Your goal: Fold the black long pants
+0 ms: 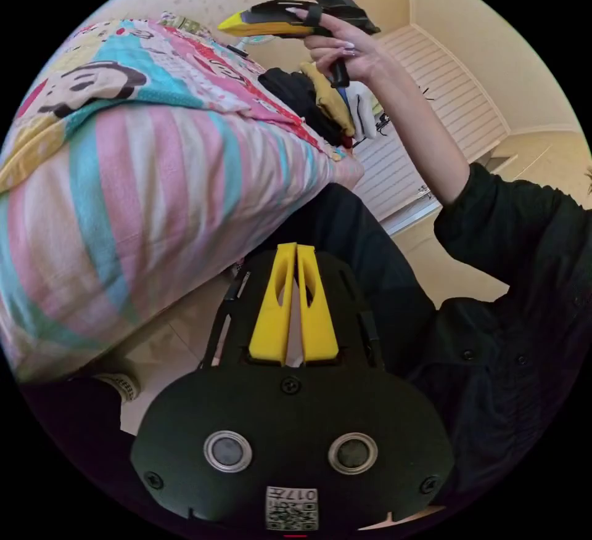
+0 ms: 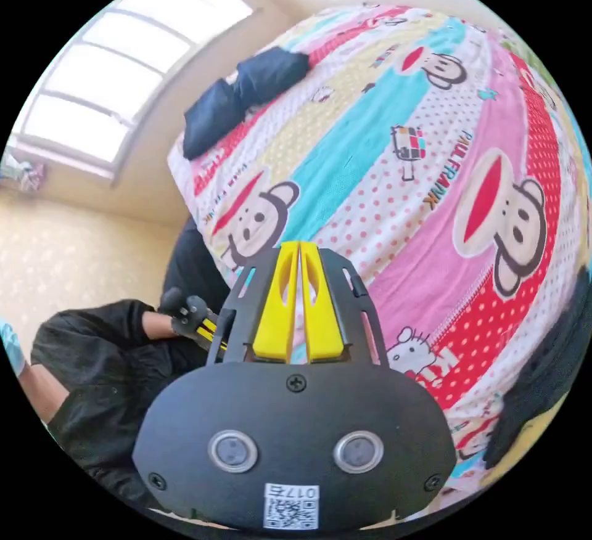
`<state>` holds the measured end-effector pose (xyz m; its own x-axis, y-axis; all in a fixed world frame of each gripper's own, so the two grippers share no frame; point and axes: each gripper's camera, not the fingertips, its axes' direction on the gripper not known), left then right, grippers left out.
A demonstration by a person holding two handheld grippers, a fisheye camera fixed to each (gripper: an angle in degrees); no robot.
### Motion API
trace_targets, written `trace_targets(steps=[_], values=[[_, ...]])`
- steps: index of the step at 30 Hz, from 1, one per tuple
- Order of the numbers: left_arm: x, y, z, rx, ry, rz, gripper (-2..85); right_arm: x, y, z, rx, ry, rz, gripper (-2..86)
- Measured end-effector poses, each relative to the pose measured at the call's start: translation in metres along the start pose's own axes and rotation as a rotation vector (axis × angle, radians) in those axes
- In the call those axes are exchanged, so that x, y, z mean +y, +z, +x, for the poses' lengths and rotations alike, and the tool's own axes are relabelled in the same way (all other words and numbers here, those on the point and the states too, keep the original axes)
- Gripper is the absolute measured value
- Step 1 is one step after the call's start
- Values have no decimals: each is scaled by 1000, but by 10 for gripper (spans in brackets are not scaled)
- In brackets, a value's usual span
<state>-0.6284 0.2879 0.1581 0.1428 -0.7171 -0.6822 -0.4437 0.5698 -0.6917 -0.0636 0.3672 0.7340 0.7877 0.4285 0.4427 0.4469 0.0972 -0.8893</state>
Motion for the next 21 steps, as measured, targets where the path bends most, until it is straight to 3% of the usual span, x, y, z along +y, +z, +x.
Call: trace_targets(steps=[3, 9, 12, 14, 16, 18, 21], values=[[-5, 2, 0, -45, -12, 43, -9, -71, 89, -49, 271, -66, -236, 6], [-16, -71, -24, -133, -142, 389, 10, -130, 180, -89, 384, -111, -409, 5], [-16, -157, -45, -390, -213, 672, 72, -143, 206, -90, 339, -75, -384, 5], [-16, -234, -78, -740, -343, 869, 134, -147, 220, -92, 322, -70, -361, 5], [-17, -294, -113, -957, -490, 954, 163, -150, 232, -94, 306, -64, -331, 5], [-24, -341, -153, -1037, -541, 982, 169, -151, 246, -94, 275, -43, -284, 5], [-54, -376, -241, -994, -723, 806, 174, -152, 260, -96, 247, -14, -229, 5]])
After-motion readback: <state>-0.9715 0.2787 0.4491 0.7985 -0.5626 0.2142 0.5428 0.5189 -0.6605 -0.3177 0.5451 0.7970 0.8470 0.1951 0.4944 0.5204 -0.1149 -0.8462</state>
